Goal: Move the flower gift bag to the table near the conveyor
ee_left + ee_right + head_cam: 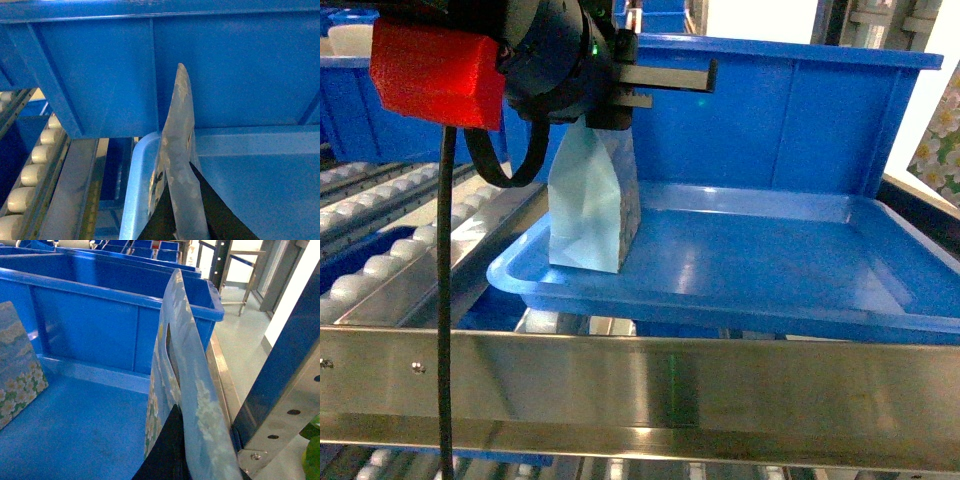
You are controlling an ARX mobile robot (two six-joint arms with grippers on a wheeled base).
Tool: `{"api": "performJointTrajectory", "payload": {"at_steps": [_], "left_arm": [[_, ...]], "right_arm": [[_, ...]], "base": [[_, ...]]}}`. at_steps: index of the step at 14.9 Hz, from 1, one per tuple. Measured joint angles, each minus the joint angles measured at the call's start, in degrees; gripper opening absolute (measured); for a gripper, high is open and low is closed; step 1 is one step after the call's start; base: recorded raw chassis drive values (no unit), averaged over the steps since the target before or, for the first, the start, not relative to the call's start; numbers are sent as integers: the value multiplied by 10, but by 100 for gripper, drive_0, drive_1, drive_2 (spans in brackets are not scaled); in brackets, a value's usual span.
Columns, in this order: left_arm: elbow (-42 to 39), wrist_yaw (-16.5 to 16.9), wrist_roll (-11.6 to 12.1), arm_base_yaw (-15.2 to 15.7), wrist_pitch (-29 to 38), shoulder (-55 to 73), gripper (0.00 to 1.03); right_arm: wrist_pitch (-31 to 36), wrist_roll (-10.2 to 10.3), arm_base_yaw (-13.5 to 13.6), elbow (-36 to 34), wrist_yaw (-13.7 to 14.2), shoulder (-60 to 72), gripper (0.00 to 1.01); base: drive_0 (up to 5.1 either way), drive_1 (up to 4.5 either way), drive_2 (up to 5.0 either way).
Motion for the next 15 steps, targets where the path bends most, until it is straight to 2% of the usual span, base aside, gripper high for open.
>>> {"api": "performJointTrajectory", "payload": {"at_steps": [3,6,8,9,11,13,15], "left_arm": [[-8,-1,0,0,15,0,2],[-16,13,8,3,27,-21,2],[-31,19,11,12,37,-72,2],[-35,35,10,18,47,-115,2],[-50,37,10,23,53,-159,2],[-89,34,8,26,44,-197,2],[-118,2,10,35,67,-225,2]], "right_arm": [[0,0,0,0,0,0,2],[0,0,0,0,0,0,2],[0,0,0,0,0,0,2],[0,0,0,0,0,0,2],[0,0,0,0,0,0,2],[0,0,0,0,0,0,2],[0,0,0,0,0,0,2]], "base": [[0,0,0],[0,0,0],[0,0,0],[0,0,0],[0,0,0],[0,0,0],[0,0,0]]}}
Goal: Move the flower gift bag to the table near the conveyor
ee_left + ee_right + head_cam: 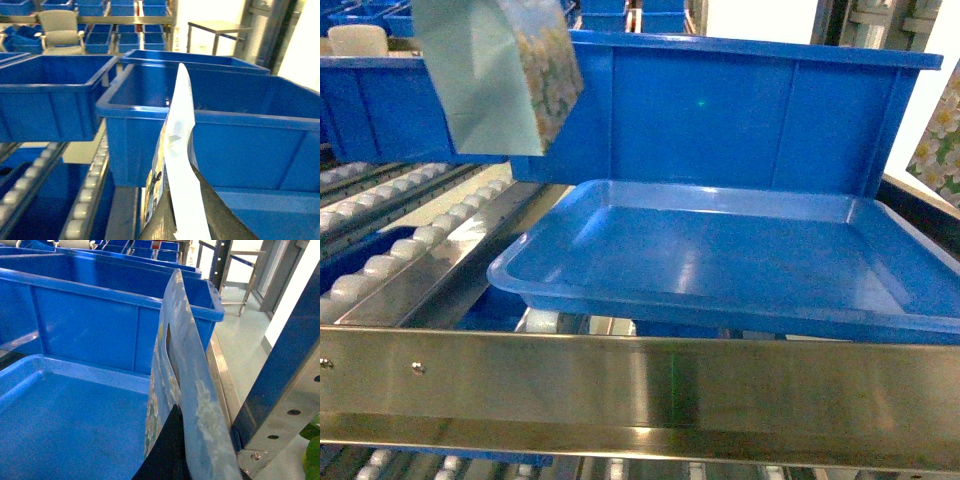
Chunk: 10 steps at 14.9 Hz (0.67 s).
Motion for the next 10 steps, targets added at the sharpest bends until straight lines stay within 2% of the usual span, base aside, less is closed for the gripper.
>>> {"api": "performJointTrajectory", "payload": {"at_steps": [4,10], "left_arm": [[-3,-5,5,1,-1,0,2],[-7,-6,5,1,-2,0,2]], "right_arm": [[0,0,0,0,2,0,2],[0,0,0,0,3,-1,2]], "base": [[-500,194,284],[-471,71,380]]}}
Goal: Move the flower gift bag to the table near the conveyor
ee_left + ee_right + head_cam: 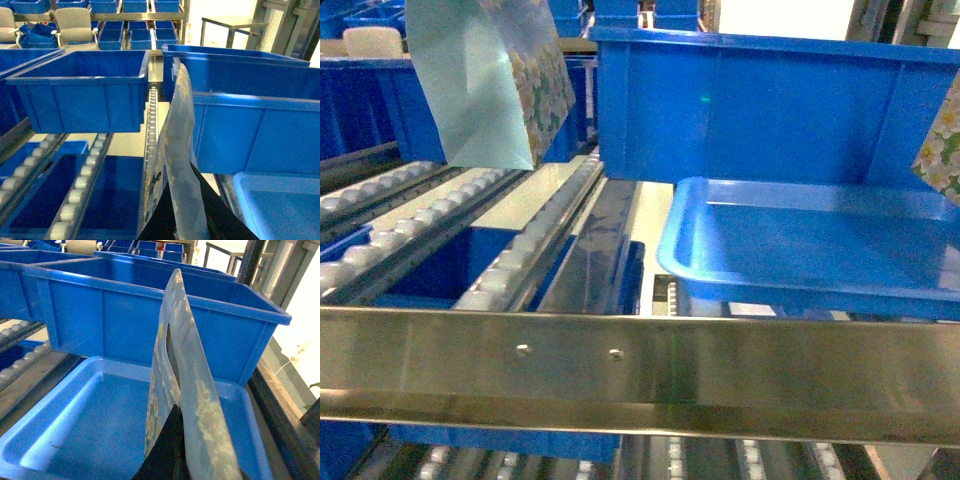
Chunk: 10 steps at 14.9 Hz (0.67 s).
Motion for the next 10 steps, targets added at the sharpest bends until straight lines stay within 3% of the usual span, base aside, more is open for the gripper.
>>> {"api": "performJointTrajectory", "payload": {"at_steps": [7,10], "left_arm": [[0,-1,0,2,0,0,2],[0,-2,0,2,0,0,2]], "right_arm": [[0,0,0,0,-1,0,2],[1,0,0,0,-1,0,2]], "base": [[-456,32,404],[-496,167,300]]}}
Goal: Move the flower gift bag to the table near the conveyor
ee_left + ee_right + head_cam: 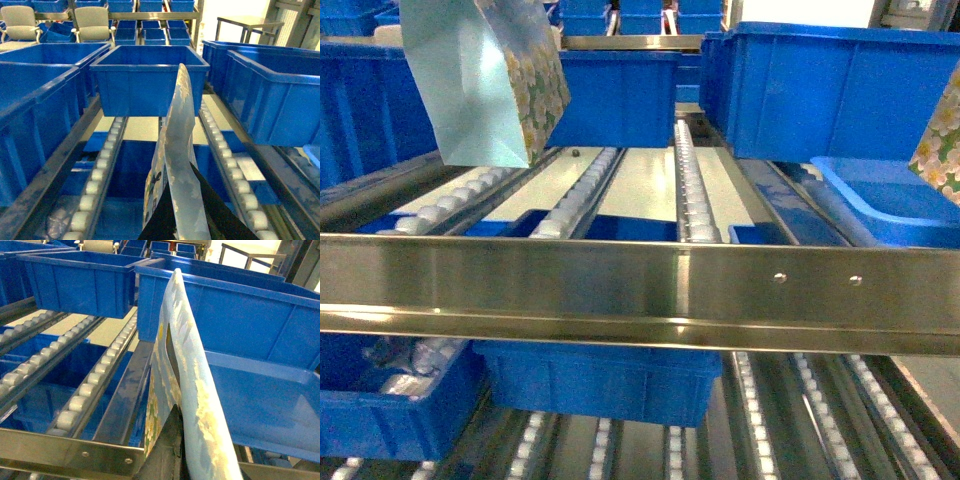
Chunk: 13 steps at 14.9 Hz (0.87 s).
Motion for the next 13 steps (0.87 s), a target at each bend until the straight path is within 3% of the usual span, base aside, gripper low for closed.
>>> {"api": "performJointTrajectory", "payload": {"at_steps": [13], "left_arm": [[0,0,0,-1,1,0,2]], "right_arm": [[-1,0,0,0,0,-1,2]], "base": [[-497,241,241]]}}
